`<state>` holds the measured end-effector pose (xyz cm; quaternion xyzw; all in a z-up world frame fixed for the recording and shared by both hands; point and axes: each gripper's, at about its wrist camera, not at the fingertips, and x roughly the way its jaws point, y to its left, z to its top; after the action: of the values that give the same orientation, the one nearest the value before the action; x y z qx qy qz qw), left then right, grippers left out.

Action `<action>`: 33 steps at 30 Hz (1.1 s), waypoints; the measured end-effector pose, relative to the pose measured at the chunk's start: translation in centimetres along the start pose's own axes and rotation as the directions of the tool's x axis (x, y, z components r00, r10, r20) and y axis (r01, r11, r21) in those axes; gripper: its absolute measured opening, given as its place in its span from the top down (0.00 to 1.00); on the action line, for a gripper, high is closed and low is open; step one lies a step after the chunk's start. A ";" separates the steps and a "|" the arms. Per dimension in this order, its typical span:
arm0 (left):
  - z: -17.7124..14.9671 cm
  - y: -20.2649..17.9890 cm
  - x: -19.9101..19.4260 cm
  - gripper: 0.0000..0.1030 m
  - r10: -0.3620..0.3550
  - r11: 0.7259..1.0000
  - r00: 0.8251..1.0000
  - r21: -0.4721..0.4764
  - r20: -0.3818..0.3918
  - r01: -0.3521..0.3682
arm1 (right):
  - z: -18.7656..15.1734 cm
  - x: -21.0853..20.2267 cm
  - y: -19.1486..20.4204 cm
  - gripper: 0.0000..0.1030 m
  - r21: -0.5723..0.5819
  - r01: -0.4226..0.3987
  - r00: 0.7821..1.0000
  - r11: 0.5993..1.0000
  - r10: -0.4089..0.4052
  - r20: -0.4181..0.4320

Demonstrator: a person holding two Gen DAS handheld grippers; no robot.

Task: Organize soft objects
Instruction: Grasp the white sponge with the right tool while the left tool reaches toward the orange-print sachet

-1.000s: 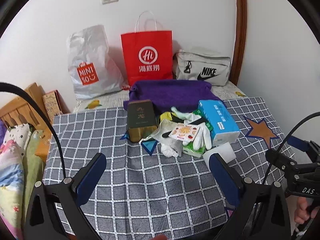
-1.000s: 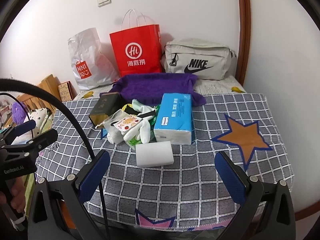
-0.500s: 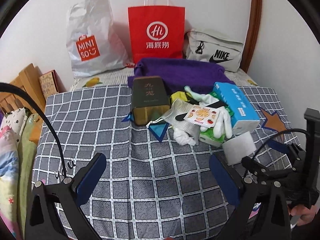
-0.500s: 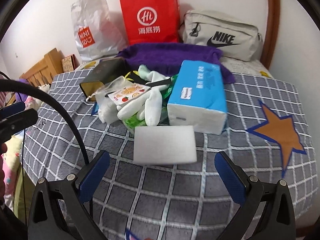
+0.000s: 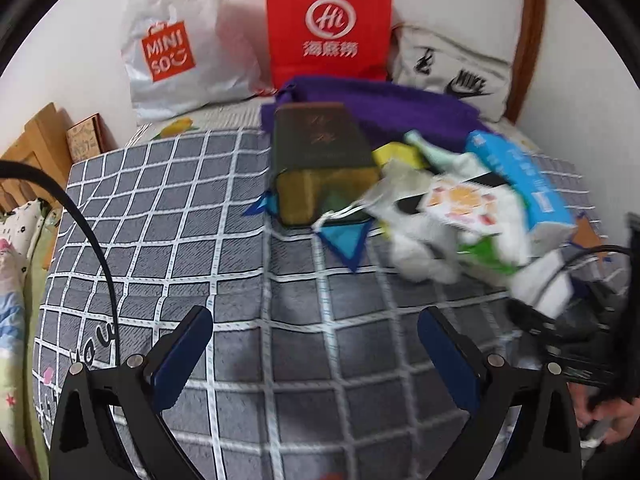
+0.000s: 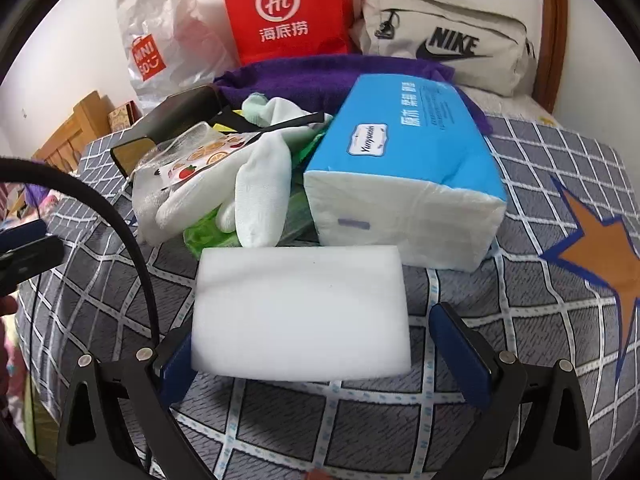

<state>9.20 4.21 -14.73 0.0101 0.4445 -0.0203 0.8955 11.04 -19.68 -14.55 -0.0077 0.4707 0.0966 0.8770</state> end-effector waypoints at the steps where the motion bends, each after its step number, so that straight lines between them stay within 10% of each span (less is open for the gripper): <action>1: 0.0 0.1 0.6 0.00 0.006 1.000 1.000 -0.001 0.000 -0.006 | -0.1 0.2 0.1 0.00 -0.015 0.007 1.000 1.000 -0.007 -0.002; 17: -1.6 0.4 4.0 0.00 -0.012 1.000 1.000 0.011 0.022 0.012 | -0.2 -0.5 -0.6 0.20 0.010 0.028 0.999 1.000 -0.028 0.030; 33: 0.0 -0.3 4.1 0.00 -0.019 0.998 0.993 0.051 -0.113 0.025 | 1.1 -4.2 -1.6 0.21 -0.006 -0.083 0.996 0.997 0.083 0.038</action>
<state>11.71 3.78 -18.02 0.0299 0.4937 -0.0412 0.8682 10.00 -21.77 -10.61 0.0119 0.4535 0.1341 0.8811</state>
